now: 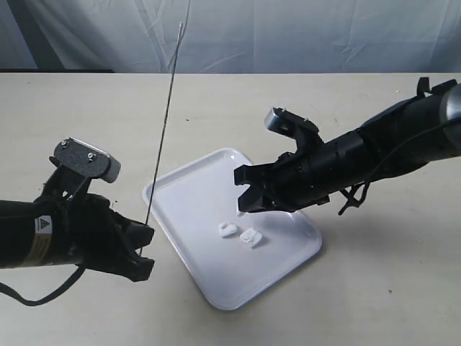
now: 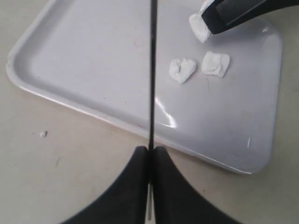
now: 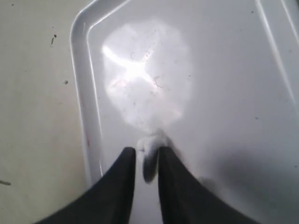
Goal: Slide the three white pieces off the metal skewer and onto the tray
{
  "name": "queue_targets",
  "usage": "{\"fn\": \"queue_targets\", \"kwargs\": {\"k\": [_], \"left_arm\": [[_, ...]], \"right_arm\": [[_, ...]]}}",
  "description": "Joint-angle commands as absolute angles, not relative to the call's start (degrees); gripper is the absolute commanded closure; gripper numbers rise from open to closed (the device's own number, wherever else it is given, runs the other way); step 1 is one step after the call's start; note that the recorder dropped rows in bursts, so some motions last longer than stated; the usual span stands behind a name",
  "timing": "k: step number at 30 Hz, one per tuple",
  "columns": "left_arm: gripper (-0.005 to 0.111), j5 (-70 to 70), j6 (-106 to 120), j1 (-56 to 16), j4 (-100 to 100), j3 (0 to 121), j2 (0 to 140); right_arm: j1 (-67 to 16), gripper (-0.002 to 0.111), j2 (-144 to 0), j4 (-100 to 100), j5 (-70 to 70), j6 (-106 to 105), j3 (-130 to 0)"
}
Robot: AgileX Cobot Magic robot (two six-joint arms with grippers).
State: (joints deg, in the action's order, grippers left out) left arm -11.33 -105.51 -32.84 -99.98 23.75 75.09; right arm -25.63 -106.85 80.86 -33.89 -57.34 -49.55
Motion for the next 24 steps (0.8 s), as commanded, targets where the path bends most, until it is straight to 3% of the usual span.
{"fn": "queue_targets", "kwargs": {"k": [1, 6, 24], "left_arm": [[0.107, -11.60, -104.10, -33.23, -99.95, 26.45, 79.83], [0.107, -10.79, -103.88, -33.10, -99.95, 29.07, 85.15], [0.107, -21.56, -103.00, -29.15, -99.95, 32.18, 90.66]], "right_arm": [[-27.28, 0.075, -106.94, 84.70, -32.53, -60.02, -49.48], [-27.41, 0.068, -106.25, 84.79, -35.14, -60.12, -49.48], [-27.31, 0.069, -84.20, 78.93, -35.91, -58.10, -49.48]]}}
